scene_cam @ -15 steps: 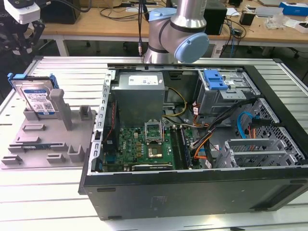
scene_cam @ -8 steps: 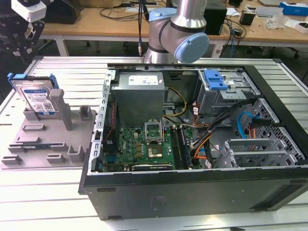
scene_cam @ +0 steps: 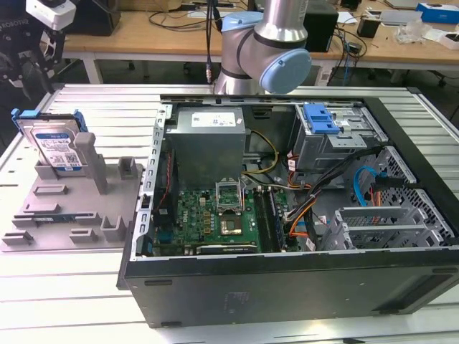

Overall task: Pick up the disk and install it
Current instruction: 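Pick up the disk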

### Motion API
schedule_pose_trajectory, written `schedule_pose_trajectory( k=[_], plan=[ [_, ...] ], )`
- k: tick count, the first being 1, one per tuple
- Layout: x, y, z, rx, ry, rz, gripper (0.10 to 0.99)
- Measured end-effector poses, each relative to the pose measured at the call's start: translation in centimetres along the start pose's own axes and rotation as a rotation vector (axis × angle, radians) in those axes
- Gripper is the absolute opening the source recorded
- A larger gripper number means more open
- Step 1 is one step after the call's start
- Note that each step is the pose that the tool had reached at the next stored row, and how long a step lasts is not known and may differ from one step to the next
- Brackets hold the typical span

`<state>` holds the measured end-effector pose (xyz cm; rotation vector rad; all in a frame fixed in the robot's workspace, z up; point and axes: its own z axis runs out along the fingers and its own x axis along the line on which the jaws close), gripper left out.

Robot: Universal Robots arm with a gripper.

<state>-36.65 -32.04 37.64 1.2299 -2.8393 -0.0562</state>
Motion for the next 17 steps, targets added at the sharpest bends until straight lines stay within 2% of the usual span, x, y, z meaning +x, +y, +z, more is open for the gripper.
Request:
schedule_pose_trajectory(
  k=[1,3,4,6,13,15,17],
  plan=[
    [0.0,0.0,0.02,0.001,0.0009,-0.017,0.42],
    [0.0,0.0,0.08,0.002,0.0038,-0.069,0.42],
    [0.0,-0.01,0.13,0.003,0.0058,-0.105,0.482],
    [-0.01,-0.01,0.2,0.005,0.0092,-0.169,0.482],
    [0.0,-0.01,0.23,0.01,0.0168,-0.314,0.482],
    [-0.01,-0.01,0.24,0.012,0.0208,-0.392,0.482],
    [-0.01,-0.01,0.26,0.013,0.0229,-0.435,0.482]
  ],
)
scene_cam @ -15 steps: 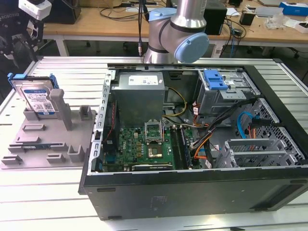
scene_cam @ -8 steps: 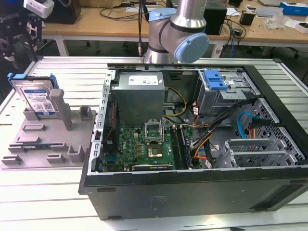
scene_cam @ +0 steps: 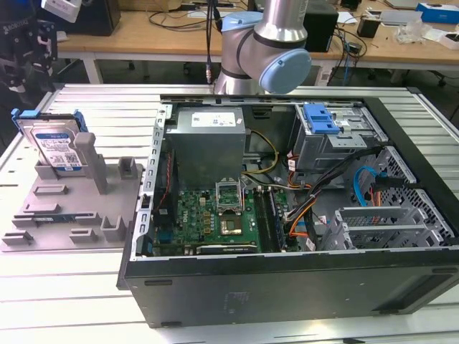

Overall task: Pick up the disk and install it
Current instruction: 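Pick up the disk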

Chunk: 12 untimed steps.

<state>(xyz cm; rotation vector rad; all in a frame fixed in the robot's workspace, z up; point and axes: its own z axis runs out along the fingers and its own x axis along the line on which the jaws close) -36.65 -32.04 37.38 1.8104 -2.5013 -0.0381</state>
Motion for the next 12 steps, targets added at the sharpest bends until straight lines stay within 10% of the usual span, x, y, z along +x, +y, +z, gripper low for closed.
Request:
schedule_pose_trajectory(
  k=[12],
  plan=[
    [-0.04,0.01,0.02,0.019,0.0024,-0.119,0.482]
  ],
)
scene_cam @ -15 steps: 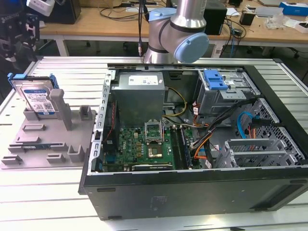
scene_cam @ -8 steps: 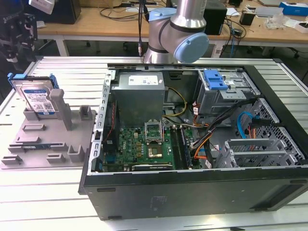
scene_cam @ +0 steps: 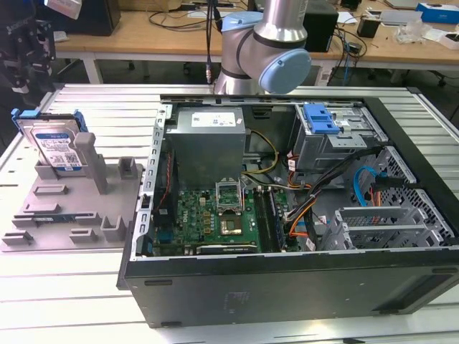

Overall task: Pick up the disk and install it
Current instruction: 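Pick up the disk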

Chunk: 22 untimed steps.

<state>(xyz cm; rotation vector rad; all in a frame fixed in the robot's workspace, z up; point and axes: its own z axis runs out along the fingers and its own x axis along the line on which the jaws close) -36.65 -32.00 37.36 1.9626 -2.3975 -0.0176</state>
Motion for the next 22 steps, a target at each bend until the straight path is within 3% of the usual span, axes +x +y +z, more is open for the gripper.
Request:
schedule_pose_trajectory(
  k=[2,6,13,16,19,22],
  plan=[
    [-0.04,0.01,0.02,0.014,-0.0002,-0.02,0.482],
    [-0.35,0.09,0.09,0.024,0.0017,-0.041,0.482],
    [-0.98,0.32,0.19,0.028,0.0047,-0.119,0.482],
    [-1.05,1.44,0.47,0.028,0.005,-0.124,0.482],
    [-0.67,3.35,0.8,0.029,0.0049,-0.125,0.482],
    [-0.63,3.56,0.93,0.029,0.0056,-0.139,0.482]
  ],
)
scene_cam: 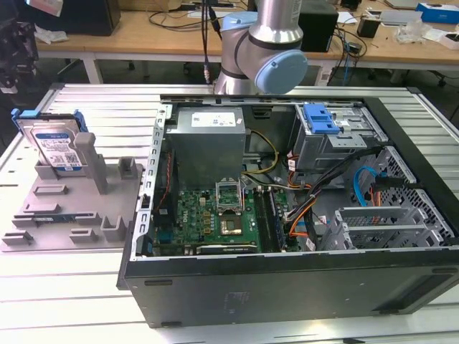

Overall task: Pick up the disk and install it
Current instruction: 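Pick up the disk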

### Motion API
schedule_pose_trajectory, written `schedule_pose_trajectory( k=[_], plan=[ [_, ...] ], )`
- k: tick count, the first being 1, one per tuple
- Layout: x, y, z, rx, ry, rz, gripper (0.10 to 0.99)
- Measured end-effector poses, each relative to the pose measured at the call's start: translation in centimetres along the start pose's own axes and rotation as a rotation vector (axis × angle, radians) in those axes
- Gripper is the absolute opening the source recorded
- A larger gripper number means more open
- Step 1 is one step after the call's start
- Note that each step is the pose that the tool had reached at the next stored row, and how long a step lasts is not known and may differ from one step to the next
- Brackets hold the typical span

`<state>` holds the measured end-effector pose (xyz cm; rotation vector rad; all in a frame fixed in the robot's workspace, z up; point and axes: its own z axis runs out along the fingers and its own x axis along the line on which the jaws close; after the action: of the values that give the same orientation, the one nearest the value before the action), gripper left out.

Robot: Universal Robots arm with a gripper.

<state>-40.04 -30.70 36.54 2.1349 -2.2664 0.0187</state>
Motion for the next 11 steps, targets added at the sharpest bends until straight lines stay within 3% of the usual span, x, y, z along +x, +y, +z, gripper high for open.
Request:
schedule_pose_trajectory(
  k=[11],
  plan=[
    [0.0,0.05,0.02,0.0,0.0027,-0.003,0.482]
  ],
)
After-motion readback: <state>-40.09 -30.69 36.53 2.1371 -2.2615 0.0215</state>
